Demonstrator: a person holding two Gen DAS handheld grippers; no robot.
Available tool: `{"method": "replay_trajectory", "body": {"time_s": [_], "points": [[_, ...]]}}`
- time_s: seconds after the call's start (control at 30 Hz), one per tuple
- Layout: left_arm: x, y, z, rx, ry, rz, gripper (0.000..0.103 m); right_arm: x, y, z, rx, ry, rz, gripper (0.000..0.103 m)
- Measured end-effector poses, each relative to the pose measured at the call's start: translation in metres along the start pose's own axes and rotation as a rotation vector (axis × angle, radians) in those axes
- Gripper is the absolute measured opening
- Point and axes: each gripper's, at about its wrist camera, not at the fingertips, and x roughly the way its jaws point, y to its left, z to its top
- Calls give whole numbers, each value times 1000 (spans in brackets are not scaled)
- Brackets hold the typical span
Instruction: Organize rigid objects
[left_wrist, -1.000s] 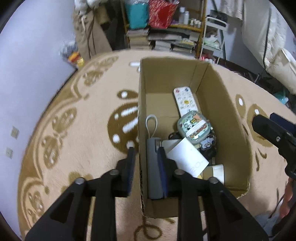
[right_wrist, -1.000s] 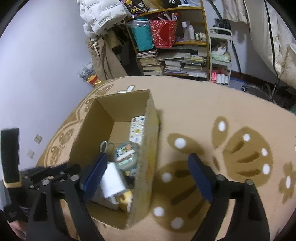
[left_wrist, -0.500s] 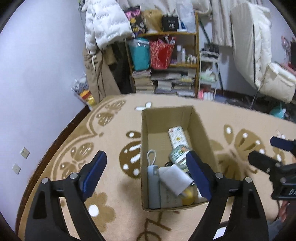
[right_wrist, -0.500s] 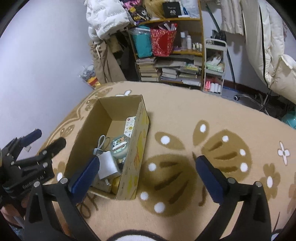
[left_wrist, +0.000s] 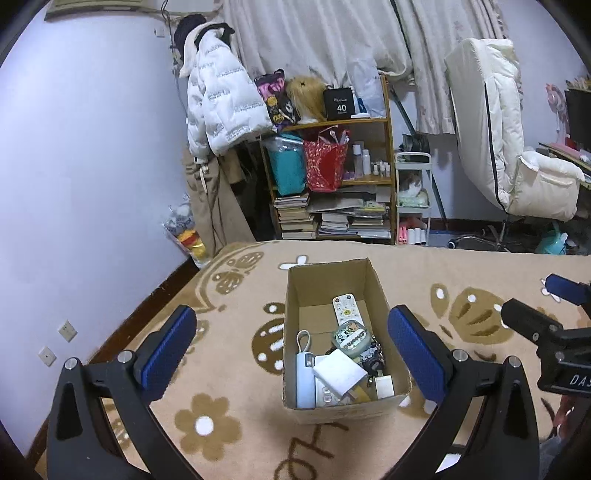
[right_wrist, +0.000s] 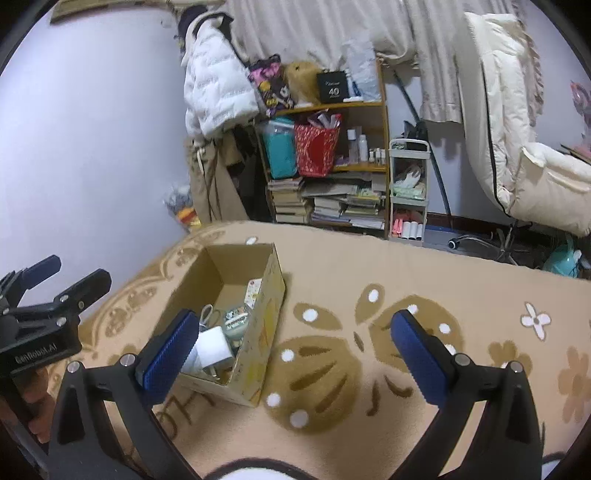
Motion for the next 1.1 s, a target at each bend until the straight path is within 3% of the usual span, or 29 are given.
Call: {"method": "replay_trajectory", "body": {"time_s": [0.13, 0.43, 0.8, 1.1], "points": [[-6, 2, -7, -44, 26, -44, 103, -13, 0, -9, -2, -35, -14, 103], [-4, -7, -30, -20, 33, -20, 103, -24, -7, -27, 20, -21, -54, 103], [9, 4, -36, -72, 73, -8, 103, -8, -21, -37, 96, -10, -43, 103], [14, 0, -37, -50, 83, -10, 103, -6, -23, -38, 106, 5, -43, 103]]}}
